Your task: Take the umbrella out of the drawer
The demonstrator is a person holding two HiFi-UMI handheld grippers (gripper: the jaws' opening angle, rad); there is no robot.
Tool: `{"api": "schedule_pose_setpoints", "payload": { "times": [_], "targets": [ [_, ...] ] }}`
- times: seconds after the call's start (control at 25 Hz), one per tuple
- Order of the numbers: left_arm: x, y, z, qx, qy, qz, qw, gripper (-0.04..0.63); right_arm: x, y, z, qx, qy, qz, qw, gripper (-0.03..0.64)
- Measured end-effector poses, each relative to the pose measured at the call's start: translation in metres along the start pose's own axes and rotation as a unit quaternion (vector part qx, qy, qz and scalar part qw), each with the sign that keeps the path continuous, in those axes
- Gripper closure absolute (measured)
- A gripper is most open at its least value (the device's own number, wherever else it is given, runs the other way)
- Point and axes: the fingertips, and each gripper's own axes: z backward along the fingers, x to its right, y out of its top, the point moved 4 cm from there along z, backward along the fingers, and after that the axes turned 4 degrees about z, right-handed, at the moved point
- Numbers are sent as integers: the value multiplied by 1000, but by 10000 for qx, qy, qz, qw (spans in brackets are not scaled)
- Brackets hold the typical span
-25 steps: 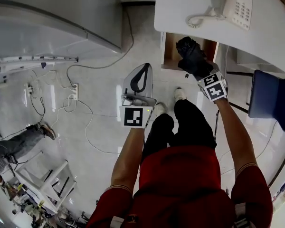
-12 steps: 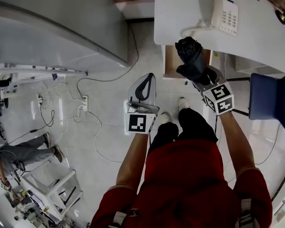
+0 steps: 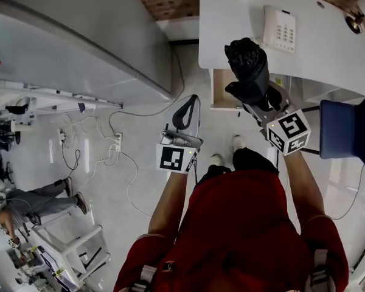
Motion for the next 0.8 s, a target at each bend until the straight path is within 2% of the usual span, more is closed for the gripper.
{"api": "schedule_pose_setpoints", "payload": {
  "times": [0.44, 0.8],
  "targets": [
    [19, 46, -10, 307, -474, -331, 9979, 589, -4, 43, 34, 964, 23, -198, 9951, 345],
    [18, 53, -7, 390, -495, -314, 9975, 589, -10, 55, 39, 1173, 6, -52, 9931, 345]
  ]
}}
